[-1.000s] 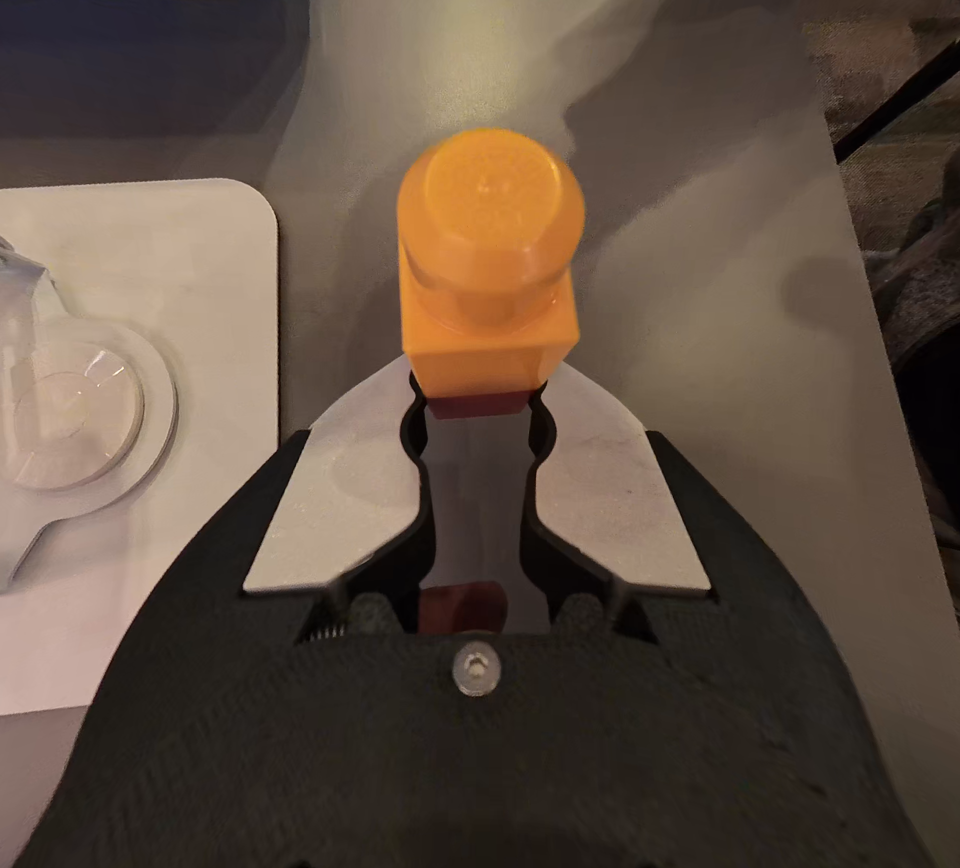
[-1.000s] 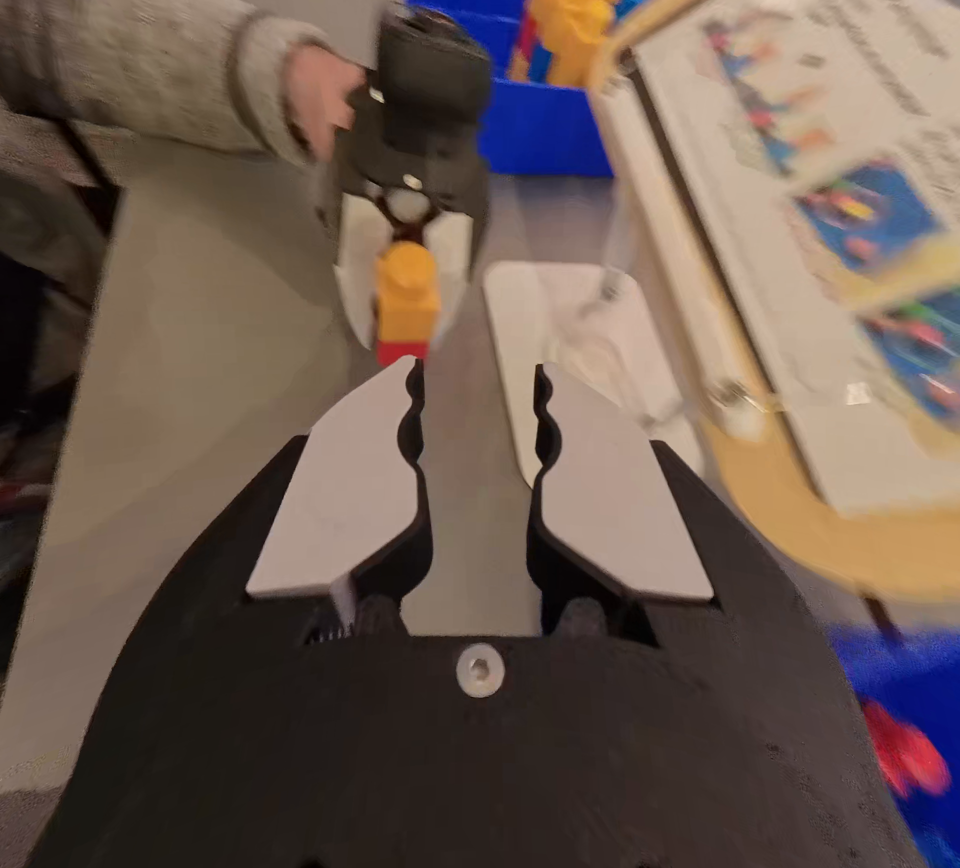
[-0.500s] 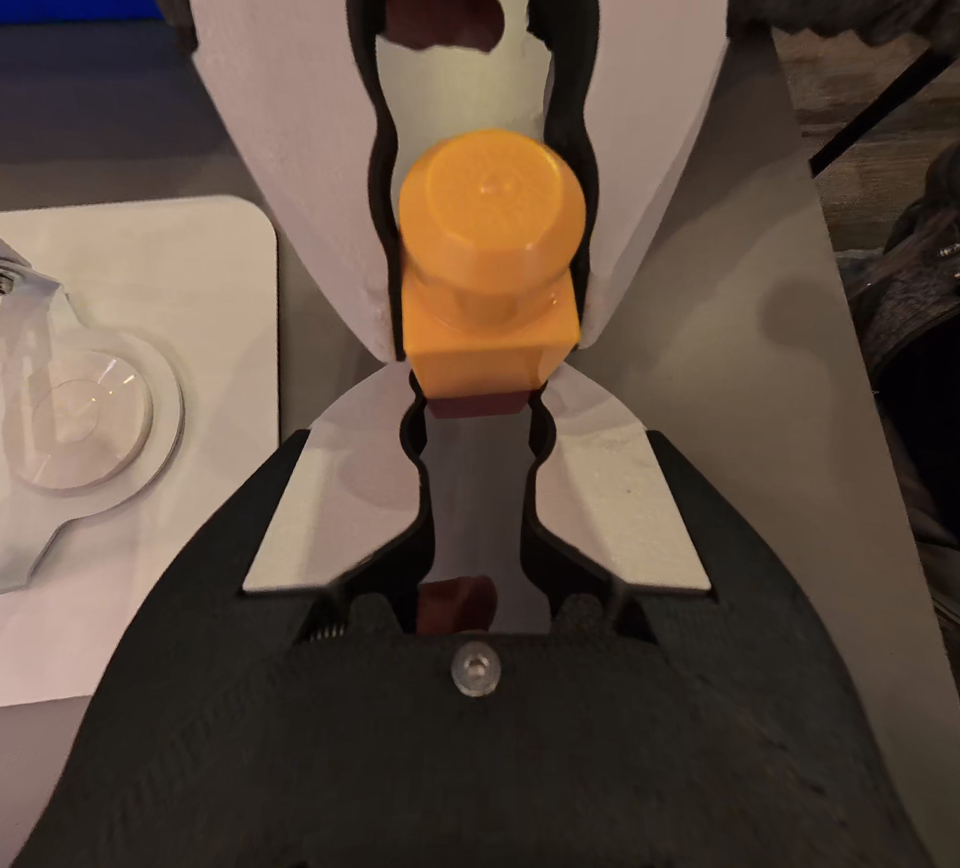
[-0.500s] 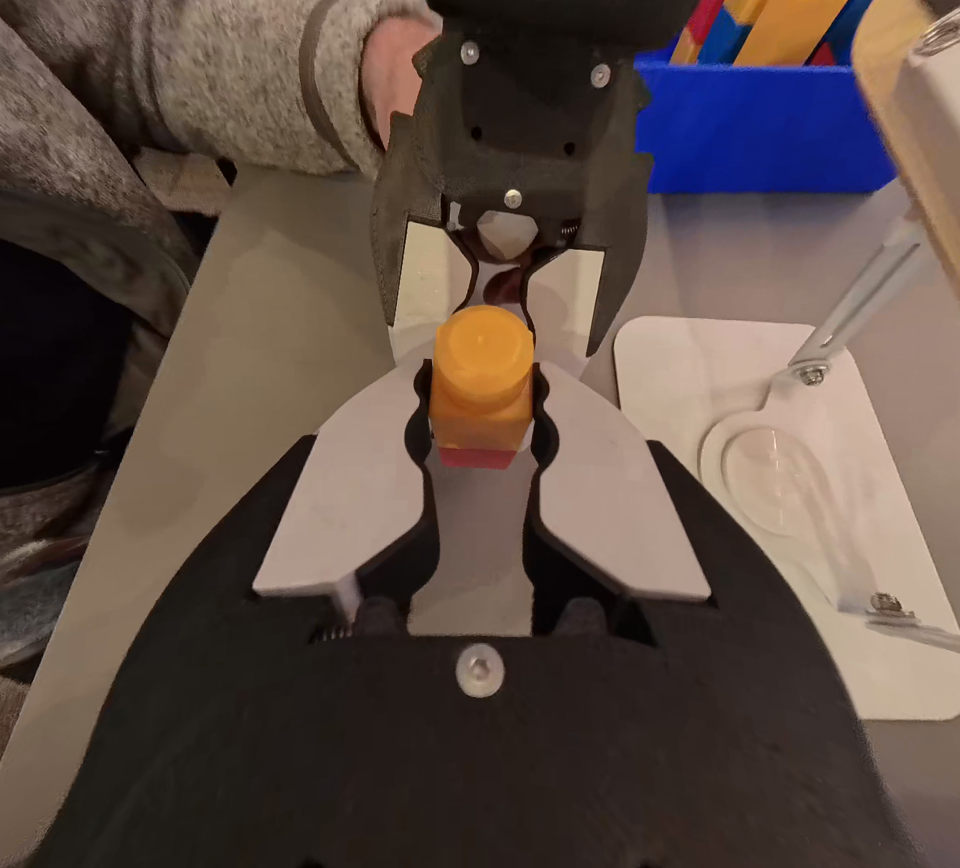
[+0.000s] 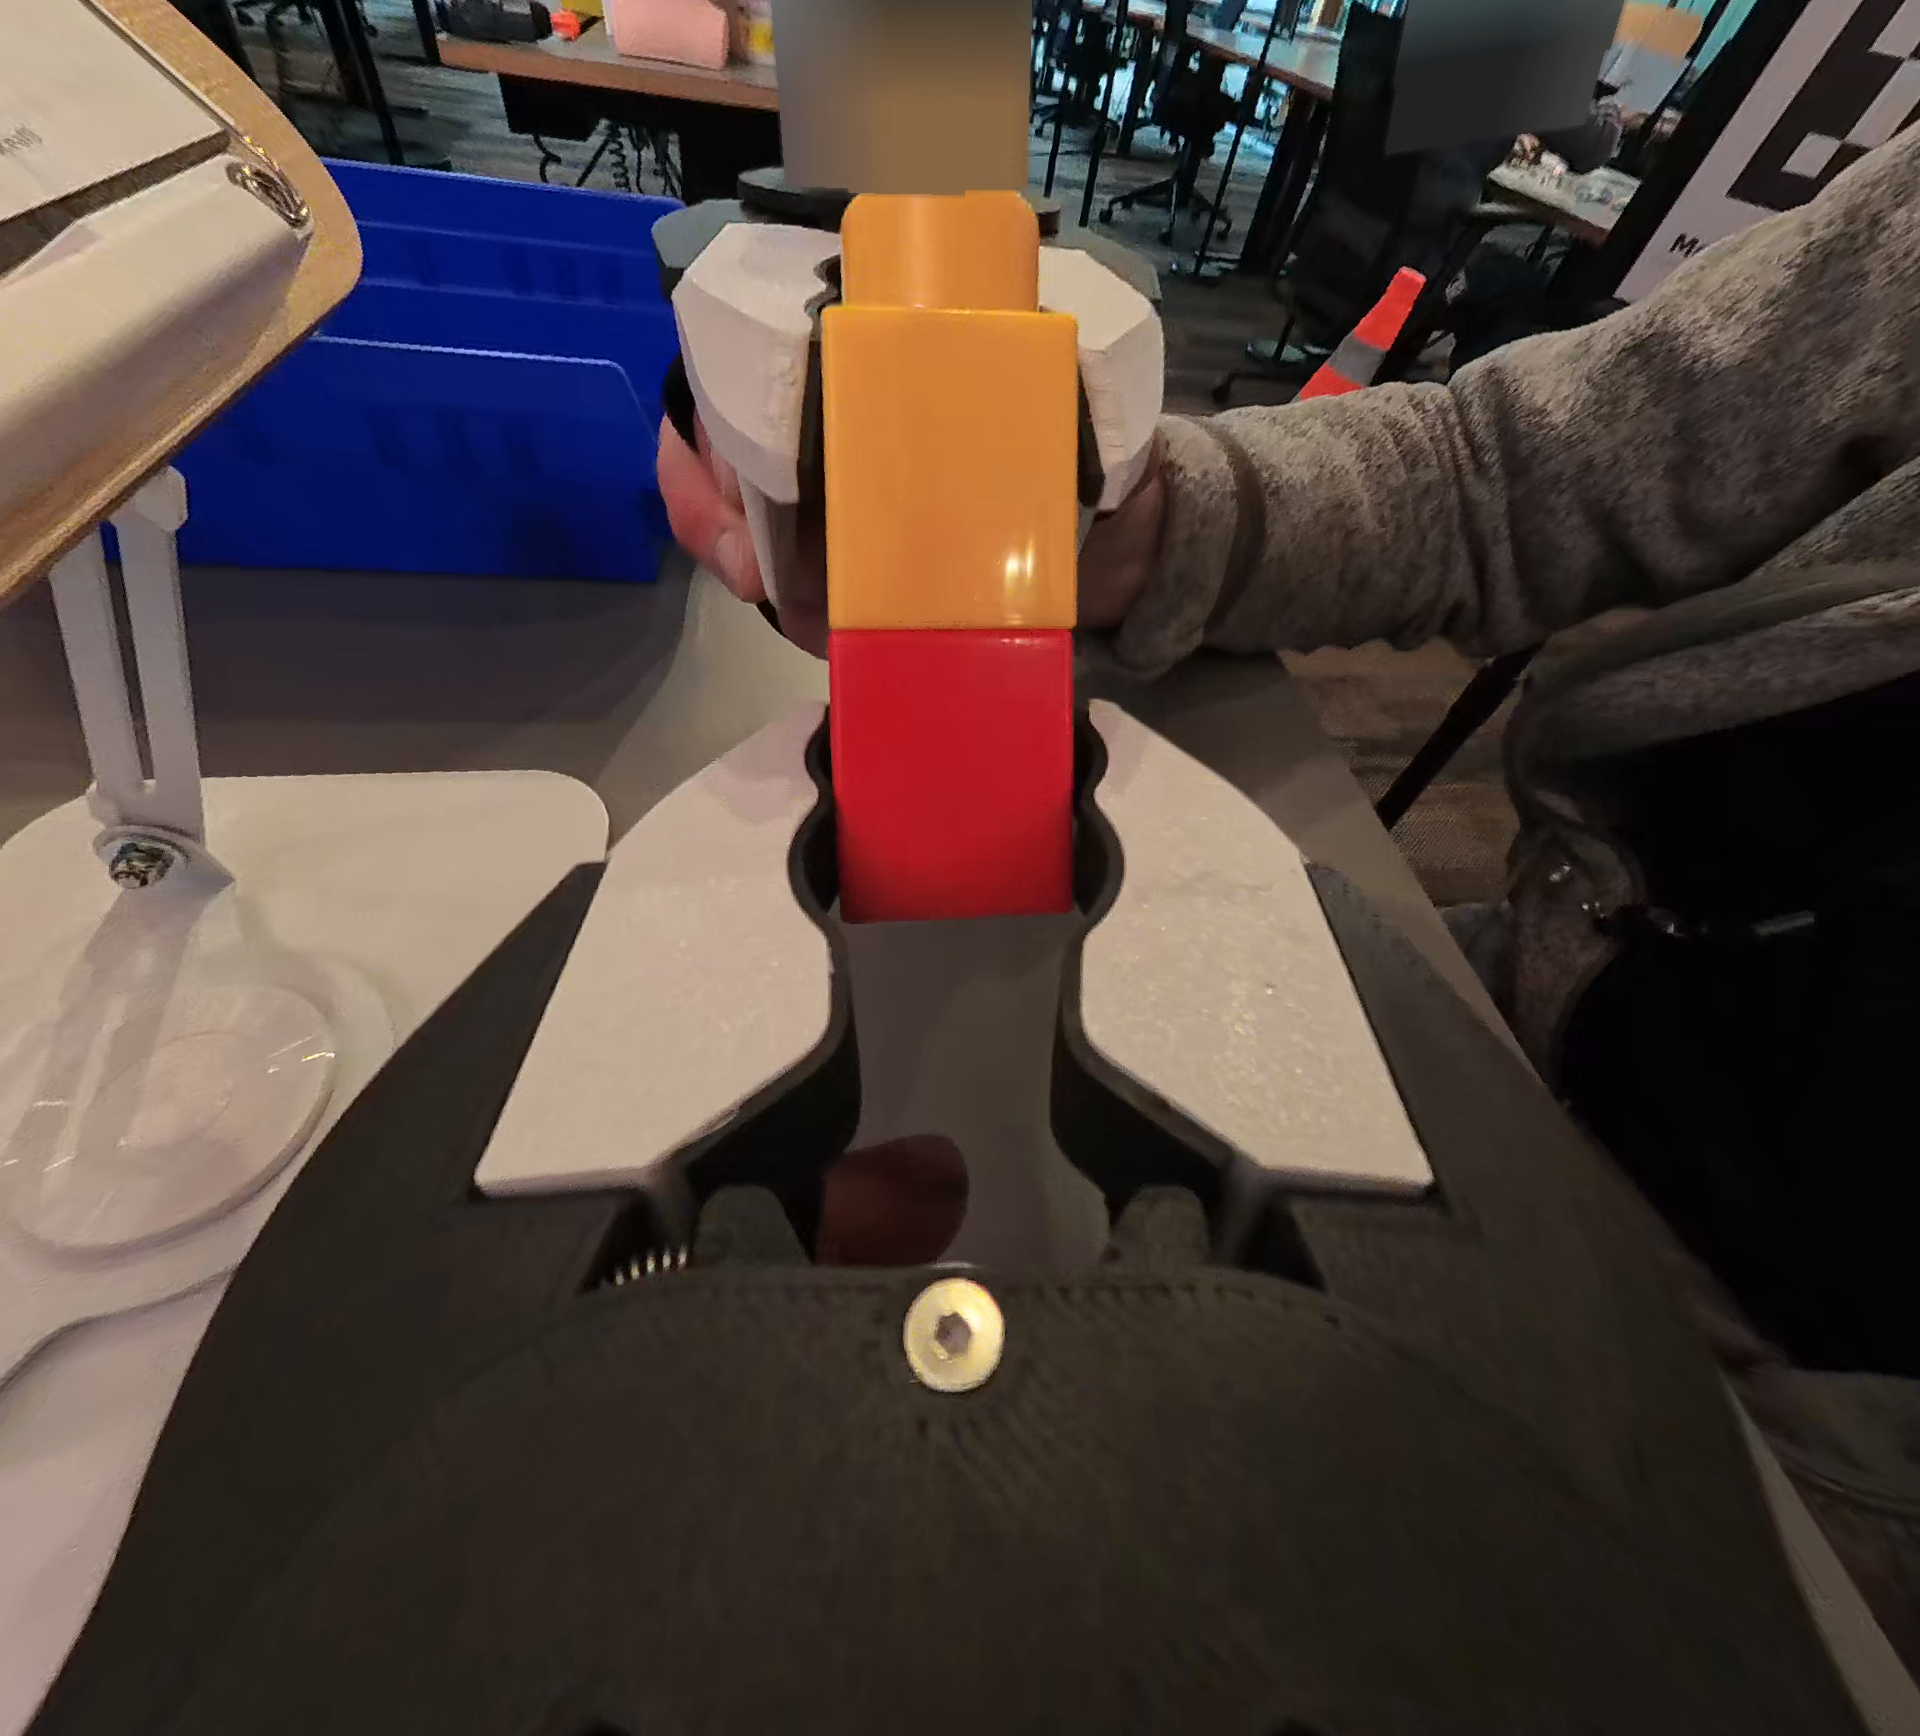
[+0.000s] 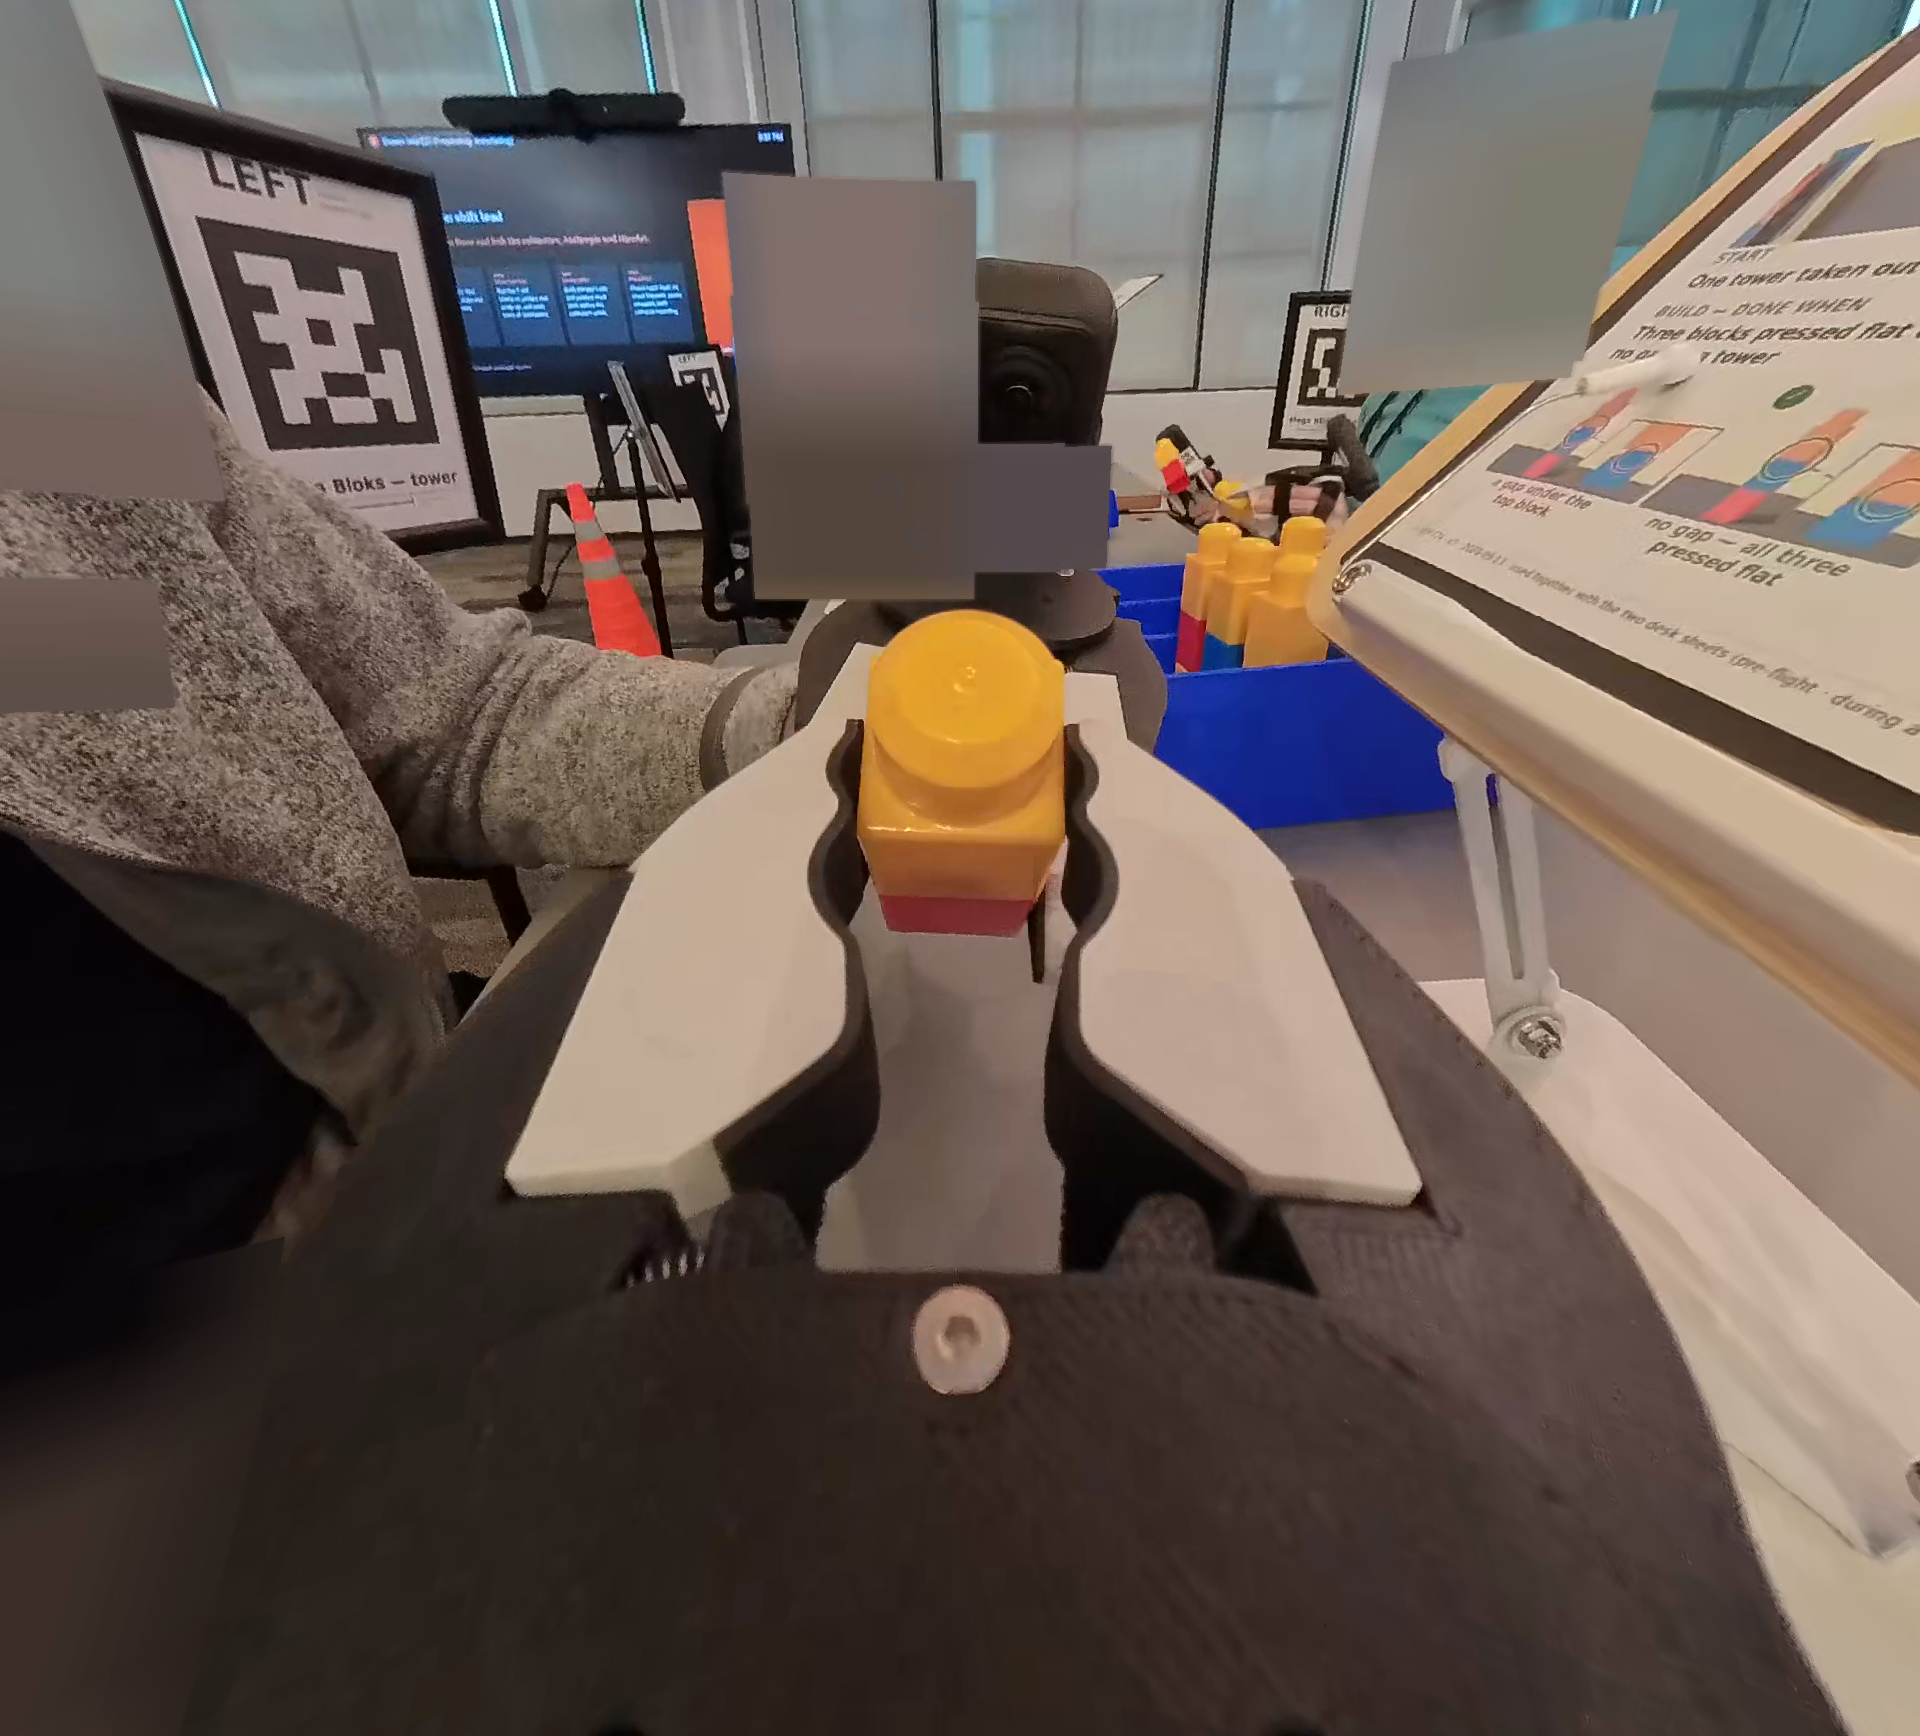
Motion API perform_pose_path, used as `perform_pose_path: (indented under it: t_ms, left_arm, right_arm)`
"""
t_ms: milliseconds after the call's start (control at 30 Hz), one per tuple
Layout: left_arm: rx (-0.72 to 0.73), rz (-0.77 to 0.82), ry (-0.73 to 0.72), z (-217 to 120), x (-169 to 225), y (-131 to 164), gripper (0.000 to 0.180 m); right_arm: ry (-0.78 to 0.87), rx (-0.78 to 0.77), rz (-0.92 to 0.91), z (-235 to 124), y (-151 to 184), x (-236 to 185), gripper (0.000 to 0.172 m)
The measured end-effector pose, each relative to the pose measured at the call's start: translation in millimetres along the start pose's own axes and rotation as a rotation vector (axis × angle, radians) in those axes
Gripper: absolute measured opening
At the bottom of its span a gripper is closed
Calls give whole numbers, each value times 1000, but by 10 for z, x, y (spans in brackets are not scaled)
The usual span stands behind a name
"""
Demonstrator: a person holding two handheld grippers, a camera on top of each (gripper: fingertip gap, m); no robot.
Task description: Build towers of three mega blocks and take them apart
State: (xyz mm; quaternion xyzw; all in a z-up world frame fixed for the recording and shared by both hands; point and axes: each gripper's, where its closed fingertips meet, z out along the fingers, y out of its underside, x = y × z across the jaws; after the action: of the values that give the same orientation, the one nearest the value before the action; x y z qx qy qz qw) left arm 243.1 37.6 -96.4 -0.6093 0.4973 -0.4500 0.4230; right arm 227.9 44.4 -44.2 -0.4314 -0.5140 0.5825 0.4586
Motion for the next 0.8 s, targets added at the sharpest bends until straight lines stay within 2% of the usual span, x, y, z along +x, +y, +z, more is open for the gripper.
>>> perform_pose_path:
  t_ms: [167,367,533,733,800]
  left_arm:
    - [-75,47,-44,-10,-26,70,41]
    - [-240,75,-67,12,1,240,40]
    - [-291,76,-78,20,-27,332,40]
    - [-274,103,-92,9,-42,304,41]
    - [-324,107,-134,-81,-128,376,40]
  right_arm:
    - [-26,-53,18,-16,73,-4,37]
    - [-40,-331,-83,6,316,-92,43]
    - [-18,-436,-99,-34,447,-52,38]
    - [12,-431,-160,-39,383,-59,36]
    - [52,-343,-145,-140,199,9,36]
